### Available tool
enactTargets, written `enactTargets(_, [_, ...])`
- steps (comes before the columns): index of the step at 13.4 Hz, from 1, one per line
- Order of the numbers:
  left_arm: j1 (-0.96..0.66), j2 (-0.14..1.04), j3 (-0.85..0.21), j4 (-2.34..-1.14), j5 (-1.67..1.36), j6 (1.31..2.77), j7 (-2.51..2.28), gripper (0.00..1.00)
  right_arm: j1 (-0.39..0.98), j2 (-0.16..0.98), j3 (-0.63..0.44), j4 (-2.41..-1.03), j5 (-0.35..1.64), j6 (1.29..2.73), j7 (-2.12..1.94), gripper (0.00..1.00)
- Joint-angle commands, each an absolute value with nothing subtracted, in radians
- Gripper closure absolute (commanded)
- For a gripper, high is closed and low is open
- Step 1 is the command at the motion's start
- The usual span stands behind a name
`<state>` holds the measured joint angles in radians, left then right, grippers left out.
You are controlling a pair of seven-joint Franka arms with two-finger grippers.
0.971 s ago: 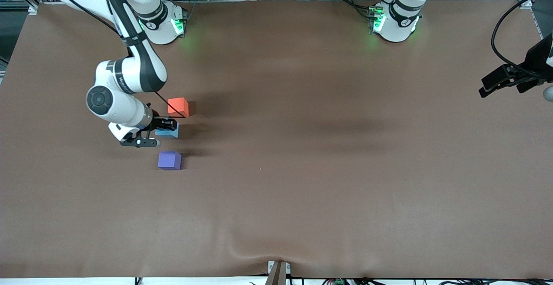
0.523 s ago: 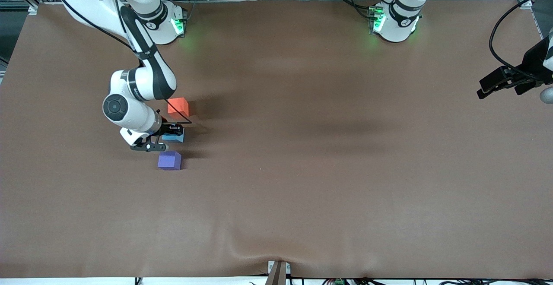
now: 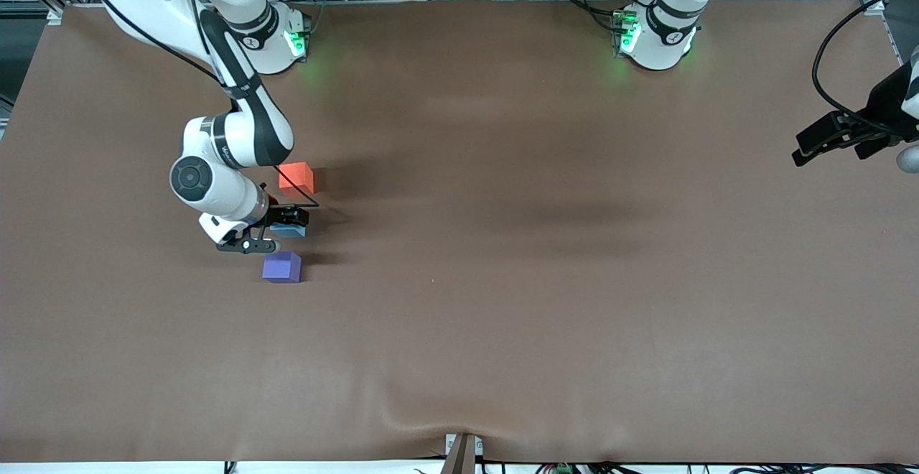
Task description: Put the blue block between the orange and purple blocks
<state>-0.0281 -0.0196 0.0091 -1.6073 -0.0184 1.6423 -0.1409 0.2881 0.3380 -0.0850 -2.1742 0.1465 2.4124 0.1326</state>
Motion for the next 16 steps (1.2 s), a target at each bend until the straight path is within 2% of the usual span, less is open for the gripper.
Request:
enactTargets(1, [-0.021,-0.034,0.005,-1.618,-0.028,1.652,-0.124,0.00,0.267,0.210,-0.087,-2.104,0.137,2.242,0.129,0.00])
enactTargets(4, [-0.020,-0.034,0.005,-1.617,-0.028,1.652,-0.124,0.00,0.192,0.164,-0.087,-1.901,0.135,1.980,0.123,0.00])
enactTargets(8, [-0.020,-0.032,0.005,-1.615,-0.028,1.652,-0.124,0.00,0.104,0.081,-0.094,-1.703,0.120,1.713,0.104,0.00])
enactTargets(10, [-0.018,-0.034,0.005,-1.615,-0.028,1.652,-0.124,0.00,0.083,0.048,-0.083,-1.643,0.046,1.629,0.084,0.00])
enactTargets(13, [-0.015,-0.034,0.005,-1.617,-0.029,1.652,-0.124,0.00,0.042,0.049,-0.083,-1.514,0.044,1.481,0.031,0.00])
enactTargets(16, [-0.014,-0.034,0.008,-1.617,-0.029,1.652,-0.123,0.00,0.023,0.034,-0.083,-1.490,0.044,1.398,0.029,0.00])
